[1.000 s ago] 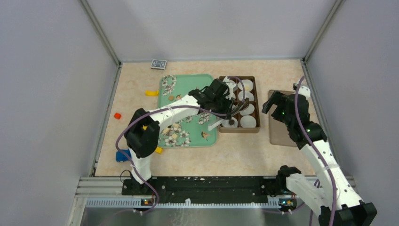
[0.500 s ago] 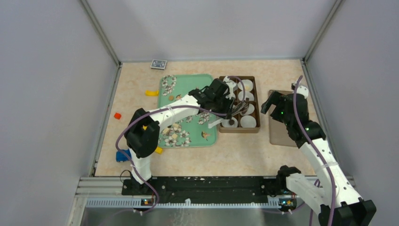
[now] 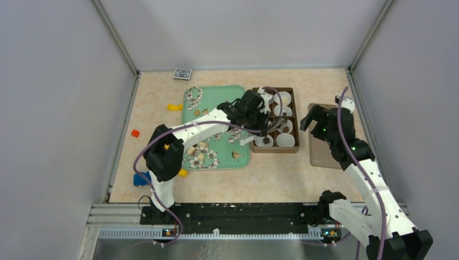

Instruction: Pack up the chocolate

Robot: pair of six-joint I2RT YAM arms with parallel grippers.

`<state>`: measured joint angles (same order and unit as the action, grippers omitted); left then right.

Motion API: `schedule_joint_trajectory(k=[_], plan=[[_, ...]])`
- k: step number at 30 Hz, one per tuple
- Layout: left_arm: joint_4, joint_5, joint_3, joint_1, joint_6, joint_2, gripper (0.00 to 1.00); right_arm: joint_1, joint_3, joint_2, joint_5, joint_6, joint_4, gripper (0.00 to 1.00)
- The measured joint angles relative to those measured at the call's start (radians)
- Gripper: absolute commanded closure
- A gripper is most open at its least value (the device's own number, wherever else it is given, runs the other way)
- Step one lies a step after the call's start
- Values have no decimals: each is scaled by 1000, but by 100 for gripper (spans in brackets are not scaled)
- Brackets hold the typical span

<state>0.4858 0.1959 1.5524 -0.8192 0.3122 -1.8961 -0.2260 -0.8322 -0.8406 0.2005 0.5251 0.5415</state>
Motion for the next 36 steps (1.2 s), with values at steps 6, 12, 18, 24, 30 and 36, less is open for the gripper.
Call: schedule_joint_trajectory(k=[6,12,18,24,30,36], plan=[[1,-7,-2,-1,1,27,61,0,0,0,-3,0,-3,5],[2,-138,-79,1,16,164,62,0,10,19,6,0,-18,5],[35,-249,-209,84,58,305,61,0,20,29,16,0,-42,6],[78,-345,-395,280,116,482,59,0,35,17,14,3,-49,6],[122,-413,-463,400,133,564,55,0,40,6,6,8,-66,6],[111,-410,-481,480,103,501,53,0,41,-11,-7,10,-68,6]])
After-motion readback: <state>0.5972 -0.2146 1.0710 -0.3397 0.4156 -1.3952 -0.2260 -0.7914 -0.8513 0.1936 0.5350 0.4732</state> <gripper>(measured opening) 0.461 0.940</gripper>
